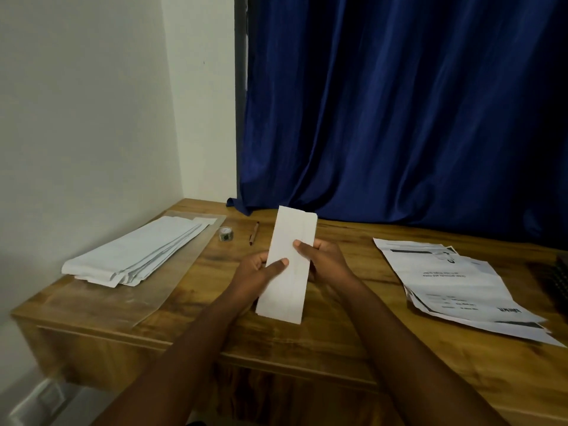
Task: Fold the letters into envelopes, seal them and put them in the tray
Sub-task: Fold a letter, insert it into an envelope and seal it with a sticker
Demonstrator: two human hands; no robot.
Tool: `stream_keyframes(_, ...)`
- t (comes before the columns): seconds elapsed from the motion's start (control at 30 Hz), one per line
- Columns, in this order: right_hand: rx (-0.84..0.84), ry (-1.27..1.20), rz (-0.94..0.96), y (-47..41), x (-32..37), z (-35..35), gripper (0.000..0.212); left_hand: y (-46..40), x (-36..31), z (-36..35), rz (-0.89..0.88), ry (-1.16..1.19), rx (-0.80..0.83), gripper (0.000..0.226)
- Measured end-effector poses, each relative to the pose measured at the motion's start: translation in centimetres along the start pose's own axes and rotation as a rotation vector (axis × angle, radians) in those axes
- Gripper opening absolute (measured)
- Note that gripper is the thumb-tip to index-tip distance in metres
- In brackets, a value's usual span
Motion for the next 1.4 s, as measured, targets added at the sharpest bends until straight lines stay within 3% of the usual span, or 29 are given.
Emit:
stream_keyframes(0.13, -0.044, -0.234, -0.158, -1.0, -2.8, 0.5, 0.025, 0.1, -0.2, 0.8, -0.020, -0.061, -0.152, 0.015)
stream_keyframes(0.23, -0.028, -0.268, -0.194, -1.5, -3.5, 1.2, 0.025, -0.2, -2.1, 2.1, -0.069, -0.114, -0.129, 0.015)
stream_keyframes(0.37, 0.006, -0.211, -0.191, -1.7, -3.6, 1.5, 0.027, -2.8, -7.7, 8.5, -0.254, -0.573, -0.102, 0.008)
stream_keyframes(0.43, 0.006, -0.196, -0.189, -2.0, -3.7, 1.6, 0.027, -4.2, -8.6, 13.6, -0.166, -0.856, -0.102, 0.014)
stream_keyframes(0.53, 0.007, -0.181, -0.177, -2.2, -3.5, 1.5, 0.022, -4.3, -7.2, 21.9, 0.130, -1.328, -0.081, 0.046)
stream_keyframes(0.6, 0.019, -0.174, -0.164, -2.1, -3.4, 1.2, 0.018, -3.4, -6.0, 25.8, 0.301, -1.445, -0.078, 0.066)
stream_keyframes(0.67, 0.025, -0.167, -0.156, -2.1, -3.3, 1.1, 0.017, -2.6, -5.1, 27.3, 0.375, -1.467, -0.063, 0.079)
stream_keyframes(0.77, 0.016, -0.165, -0.161, -2.1, -3.3, 1.1, 0.017, -1.9, -4.1, 27.8, 0.401, -1.449, -0.036, 0.079)
stream_keyframes(0.93, 0.020, -0.192, -0.162, -1.6, -3.0, 1.1, 0.005, -2.0, -4.0, 27.6, 0.408, -1.479, -0.013, 0.058)
stream_keyframes(1.13, 0.038, -0.211, -0.164, -1.7, -3.0, 1.0, 0.010, -2.5, -4.9, 28.0, 0.206, -1.581, -0.095, 0.033)
stream_keyframes(1.3, 0.045, -0.241, -0.182, -1.8, -3.3, 1.1, 0.027, -2.5, -9.9, 28.8, 0.049, -1.575, -0.302, 0.024)
stream_keyframes(1.4, 0.030, -0.243, -0.188, -1.8, -3.4, 1.2, 0.028, -1.4, -15.3, 28.3, -0.143, -1.392, -0.527, 0.024)
Point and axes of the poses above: each hand's wrist, its own y-axis away from the middle knuckle, its own z-axis out of the back of the hand, x = y × z, the point moved 6 cm from there along -y, towards the middle knuckle, and after that the axes turned 7 degrees about -z, right-handed, at the moved point
